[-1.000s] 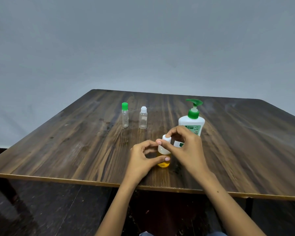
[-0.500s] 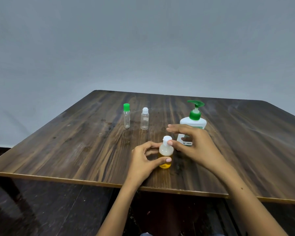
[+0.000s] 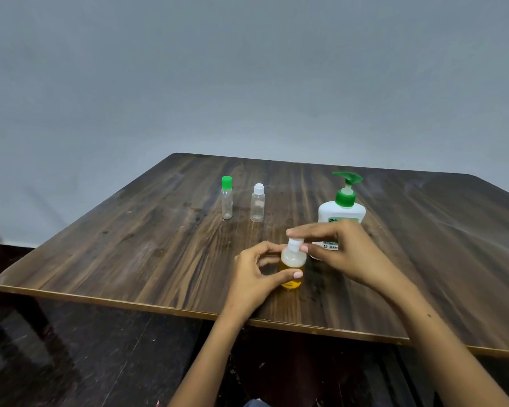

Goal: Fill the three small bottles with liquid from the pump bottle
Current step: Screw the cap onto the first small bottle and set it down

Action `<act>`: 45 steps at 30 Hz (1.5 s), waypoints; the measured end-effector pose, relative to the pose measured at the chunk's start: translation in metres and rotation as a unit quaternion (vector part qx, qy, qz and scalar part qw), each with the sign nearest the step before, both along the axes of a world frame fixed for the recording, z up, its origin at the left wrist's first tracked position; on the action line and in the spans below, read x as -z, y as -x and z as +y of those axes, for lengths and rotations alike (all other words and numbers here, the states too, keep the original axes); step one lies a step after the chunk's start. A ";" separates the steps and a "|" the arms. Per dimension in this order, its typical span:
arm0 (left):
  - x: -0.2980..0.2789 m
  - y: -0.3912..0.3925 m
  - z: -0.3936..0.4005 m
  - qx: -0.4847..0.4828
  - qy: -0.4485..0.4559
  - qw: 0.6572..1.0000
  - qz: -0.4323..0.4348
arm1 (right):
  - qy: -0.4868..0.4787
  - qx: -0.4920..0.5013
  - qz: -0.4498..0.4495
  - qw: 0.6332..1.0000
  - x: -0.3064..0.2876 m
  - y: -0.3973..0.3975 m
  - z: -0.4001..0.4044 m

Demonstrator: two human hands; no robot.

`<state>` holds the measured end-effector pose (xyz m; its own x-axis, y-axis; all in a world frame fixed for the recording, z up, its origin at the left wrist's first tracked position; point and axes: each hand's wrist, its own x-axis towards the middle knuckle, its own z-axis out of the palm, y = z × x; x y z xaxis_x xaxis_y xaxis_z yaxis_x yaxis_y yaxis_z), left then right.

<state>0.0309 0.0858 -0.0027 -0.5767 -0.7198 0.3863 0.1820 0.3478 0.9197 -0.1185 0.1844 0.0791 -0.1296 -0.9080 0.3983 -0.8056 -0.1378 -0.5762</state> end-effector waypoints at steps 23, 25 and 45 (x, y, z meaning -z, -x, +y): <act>0.001 0.001 -0.002 -0.003 0.037 0.999 0.010 | 0.039 0.004 -0.015 0.999 0.010 0.003 -0.002; 0.001 0.002 -0.002 -0.004 0.040 0.999 0.010 | 0.083 0.056 -0.017 0.995 0.010 0.001 -0.002; 0.003 0.003 -0.002 -0.058 0.090 0.994 -0.019 | 0.044 -0.058 -0.135 0.988 0.019 0.002 -0.011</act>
<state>0.0276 0.0843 -0.0053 -0.5103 -0.7042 0.4936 0.0963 0.5236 0.8465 -0.1206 0.1731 0.0602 -0.1387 -0.8866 0.4413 -0.6000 -0.2793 -0.7496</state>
